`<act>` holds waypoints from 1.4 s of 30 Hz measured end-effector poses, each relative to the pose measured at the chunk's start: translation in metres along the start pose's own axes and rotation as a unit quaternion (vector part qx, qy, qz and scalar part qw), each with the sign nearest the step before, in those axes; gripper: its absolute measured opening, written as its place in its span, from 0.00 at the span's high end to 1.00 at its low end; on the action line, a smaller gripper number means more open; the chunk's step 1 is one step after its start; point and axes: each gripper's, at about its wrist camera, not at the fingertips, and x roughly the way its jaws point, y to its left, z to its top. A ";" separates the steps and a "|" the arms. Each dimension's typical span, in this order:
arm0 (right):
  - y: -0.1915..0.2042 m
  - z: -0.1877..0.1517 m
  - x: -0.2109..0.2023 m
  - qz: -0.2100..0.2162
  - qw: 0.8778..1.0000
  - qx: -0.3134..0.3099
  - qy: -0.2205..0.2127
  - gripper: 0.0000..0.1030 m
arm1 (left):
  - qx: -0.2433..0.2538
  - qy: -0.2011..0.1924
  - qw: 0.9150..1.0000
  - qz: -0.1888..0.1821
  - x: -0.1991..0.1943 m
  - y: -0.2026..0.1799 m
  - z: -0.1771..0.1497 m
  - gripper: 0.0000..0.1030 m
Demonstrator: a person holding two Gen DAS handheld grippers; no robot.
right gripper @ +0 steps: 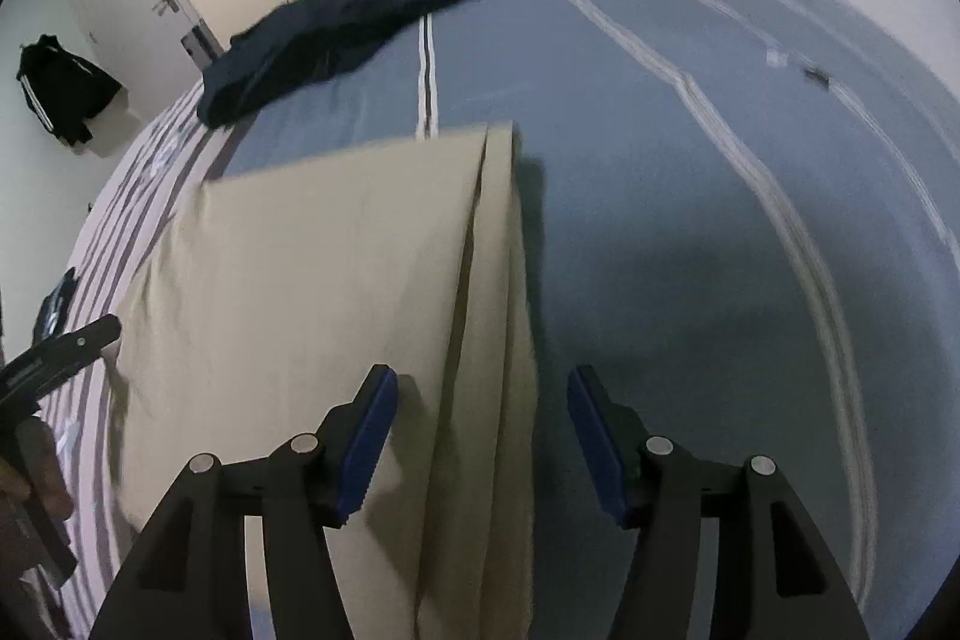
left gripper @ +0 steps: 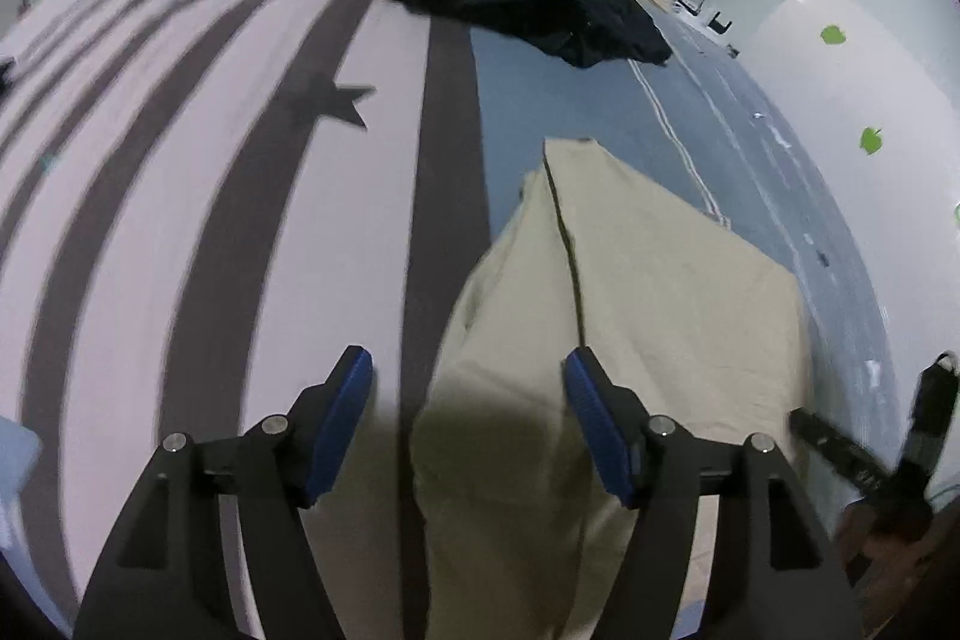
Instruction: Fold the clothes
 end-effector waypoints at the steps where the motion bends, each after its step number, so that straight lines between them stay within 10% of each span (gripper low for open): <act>1: 0.000 -0.005 0.002 0.008 1.000 0.006 0.005 0.46 | 0.000 0.000 1.000 -0.004 0.002 -0.001 0.000 0.37; 13: -0.005 0.000 0.021 0.060 0.997 0.043 0.016 0.36 | -0.073 -0.005 0.996 -0.053 0.004 0.007 0.006 0.30; 20: 0.001 -0.004 0.022 0.055 0.998 0.030 0.020 0.35 | 0.019 -0.001 1.000 -0.012 0.009 -0.029 -0.005 0.22; 33: 0.006 -0.001 0.032 0.070 0.997 0.022 0.022 0.26 | -0.008 0.017 0.999 -0.033 0.039 -0.030 -0.006 0.10; 42: 0.018 0.014 0.042 0.115 0.992 0.030 0.034 0.44 | 0.022 0.035 0.996 -0.081 0.042 -0.040 -0.008 0.72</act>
